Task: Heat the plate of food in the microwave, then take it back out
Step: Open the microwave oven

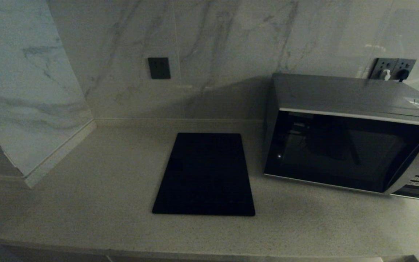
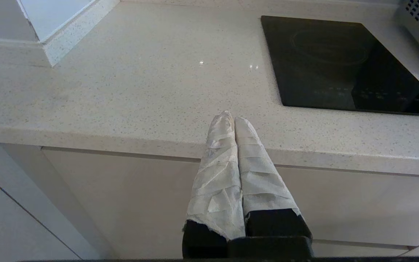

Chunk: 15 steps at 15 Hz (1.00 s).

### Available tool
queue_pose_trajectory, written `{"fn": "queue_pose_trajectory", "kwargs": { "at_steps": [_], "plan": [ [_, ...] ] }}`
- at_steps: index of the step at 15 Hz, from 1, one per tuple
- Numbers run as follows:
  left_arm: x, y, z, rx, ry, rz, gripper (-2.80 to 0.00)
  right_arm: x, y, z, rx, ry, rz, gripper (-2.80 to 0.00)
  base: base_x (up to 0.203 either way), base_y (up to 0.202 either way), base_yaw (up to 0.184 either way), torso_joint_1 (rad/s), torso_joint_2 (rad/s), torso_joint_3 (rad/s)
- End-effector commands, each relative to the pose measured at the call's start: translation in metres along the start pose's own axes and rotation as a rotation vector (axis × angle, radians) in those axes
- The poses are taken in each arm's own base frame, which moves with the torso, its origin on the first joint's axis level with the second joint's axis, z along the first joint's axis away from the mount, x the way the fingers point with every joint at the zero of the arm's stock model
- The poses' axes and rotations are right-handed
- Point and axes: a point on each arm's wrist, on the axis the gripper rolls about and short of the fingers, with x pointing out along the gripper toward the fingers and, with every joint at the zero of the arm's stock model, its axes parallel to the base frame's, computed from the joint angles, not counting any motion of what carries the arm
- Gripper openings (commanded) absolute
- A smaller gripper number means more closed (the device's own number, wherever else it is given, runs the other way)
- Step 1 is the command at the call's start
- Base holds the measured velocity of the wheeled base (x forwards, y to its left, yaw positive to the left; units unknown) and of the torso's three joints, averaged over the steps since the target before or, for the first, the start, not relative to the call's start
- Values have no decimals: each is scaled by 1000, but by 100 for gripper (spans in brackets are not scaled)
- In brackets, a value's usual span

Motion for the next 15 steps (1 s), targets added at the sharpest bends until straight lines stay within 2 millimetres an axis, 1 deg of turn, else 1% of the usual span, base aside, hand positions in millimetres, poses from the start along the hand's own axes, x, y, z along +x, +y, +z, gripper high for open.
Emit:
{"fn": "queue_pose_trajectory", "kwargs": {
  "at_steps": [1,4,6,9,13,15],
  "plan": [
    [0,0,0,0,-1,1,-280,10,-25,-5,34,63,-20,-280,0,0,0,0,0,0],
    [0,0,0,0,1,1,-280,11,-29,-12,20,156,20,-280,0,0,0,0,0,0],
    [0,0,0,0,-1,1,-280,15,-36,-11,-5,176,18,-280,0,0,0,0,0,0],
    [0,0,0,0,-1,1,-280,24,-46,-8,12,196,11,-280,0,0,0,0,0,0],
    [0,0,0,0,0,1,-280,43,-64,8,26,209,8,-280,0,0,0,0,0,0],
    [0,0,0,0,1,1,-280,50,-73,12,-23,219,43,-280,0,0,0,0,0,0]
  ]
}}
